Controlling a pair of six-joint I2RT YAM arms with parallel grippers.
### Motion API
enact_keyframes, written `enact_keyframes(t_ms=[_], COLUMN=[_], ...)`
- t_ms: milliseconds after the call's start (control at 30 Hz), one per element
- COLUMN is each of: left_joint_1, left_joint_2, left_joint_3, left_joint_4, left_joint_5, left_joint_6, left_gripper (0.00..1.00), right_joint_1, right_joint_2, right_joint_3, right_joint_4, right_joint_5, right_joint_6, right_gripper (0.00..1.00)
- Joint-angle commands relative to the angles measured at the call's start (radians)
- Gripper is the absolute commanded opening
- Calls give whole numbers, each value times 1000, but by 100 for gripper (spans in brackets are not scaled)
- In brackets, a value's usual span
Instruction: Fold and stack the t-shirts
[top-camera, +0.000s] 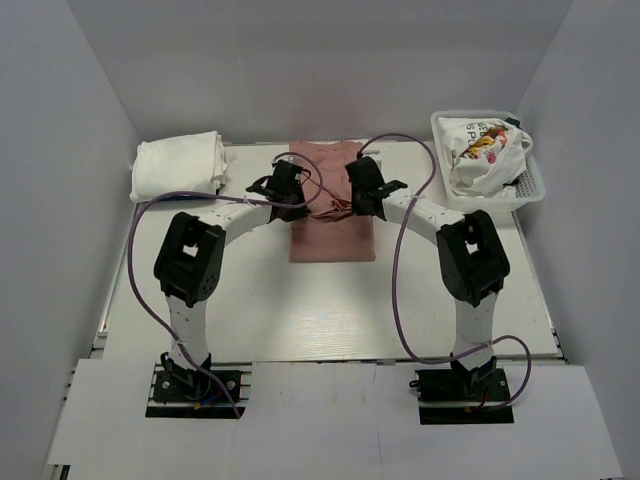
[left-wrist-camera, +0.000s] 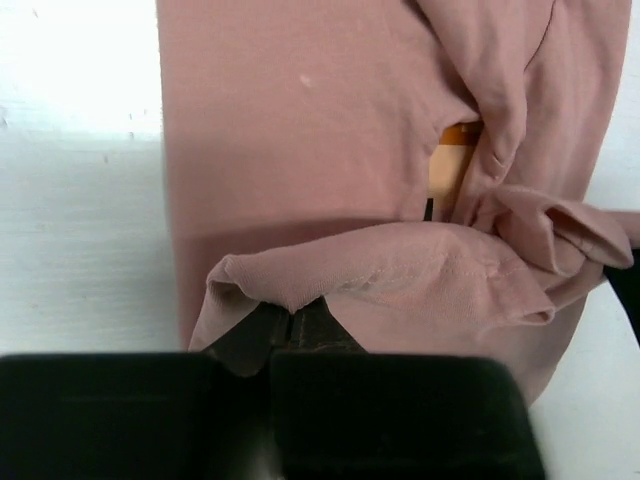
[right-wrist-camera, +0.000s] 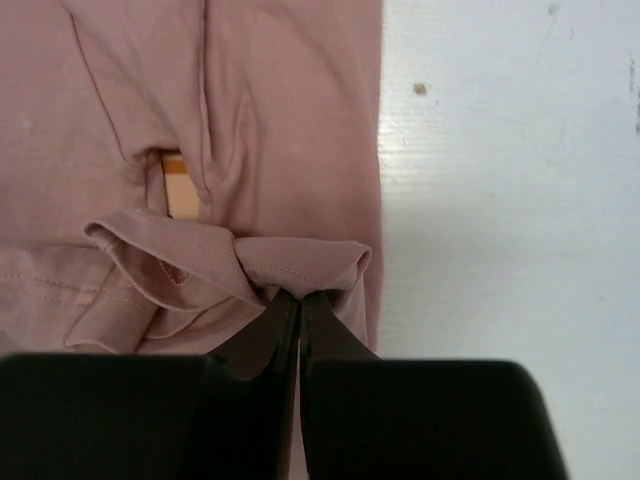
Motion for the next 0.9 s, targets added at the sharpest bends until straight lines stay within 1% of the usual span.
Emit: enact_keyframes(t_ms=[0, 33, 67, 100, 133, 200, 233, 300, 367, 400, 433, 467, 500, 533, 567, 600, 633, 667, 700, 733, 767, 800, 867], left_joint_1=[26, 38, 38, 49, 64, 80, 92, 101, 101, 101, 101, 101, 101, 101, 83, 83, 74, 74, 74, 74, 63, 63, 63], left_joint_2=[22, 31, 40, 40, 51, 51, 51, 40, -27, -55, -84, -111, -163, -191, -214, -257, -273, -286, -287, -303, -303, -303, -287], left_joint_3=[74, 104, 120, 133, 164, 195, 221, 221, 149, 67, 27, -10, -82, -121, -158, -229, -267, -302, -366, -394, -420, -463, -475], left_joint_4=[-5, -17, -18, -1, -1, 12, 12, -24, -24, 8, 8, 8, 8, 8, 21, 36, 50, 71, 91, 135, 160, 182, 193], left_joint_5=[-14, -14, -14, -14, -23, -23, -32, -32, -32, -22, -3, 16, 17, 35, 69, 95, 130, 229, 268, 303, 342, 351, 351], left_joint_6=[18, 18, 18, 18, 18, 30, 30, 39, 39, 39, 39, 39, 49, 49, 49, 65, 75, 75, 75, 75, 75, 64, 64], left_gripper=[23, 37, 52, 88, 99, 100, 100, 100, 100, 100, 100, 100, 100, 100, 100, 100, 100, 100, 100, 100, 100, 100, 100], right_joint_1=[-15, -26, -29, -38, -47, -58, -64, -66, -67, -66, -67, -67, -66, -69, -69, -69, -72, -75, -75, -84, -86, -87, -92], right_joint_2=[49, 75, 98, 108, 132, 144, 155, 140, 76, 28, 4, -60, -79, -98, -118, -176, -196, -239, -275, -312, -328, -349, -362], right_joint_3=[83, 110, 139, 149, 196, 230, 280, 278, 198, 128, 92, -7, -37, -69, -92, -195, -230, -296, -363, -426, -455, -501, -560], right_joint_4=[29, 29, 38, 69, 75, 70, 45, 31, 46, 60, 102, 106, 110, 107, 94, 92, 93, 109, 115, 118, 156, 170, 222], right_joint_5=[-29, -36, -55, -66, -77, -91, -86, -85, -92, -111, -123, -140, -151, -172, -190, -201, -212, -245, -258, -295, -313, -329, -371], right_joint_6=[-36, -37, -53, -62, -69, -83, -74, -71, -67, -67, -65, -53, -48, -42, -27, -18, -11, 2, 25, 59, 68, 81, 92], right_gripper=[1, 9, 11, 14, 28, 44, 90, 90, 90, 90, 90, 90, 90, 90, 90, 90, 90, 90, 90, 90, 90, 90, 90])
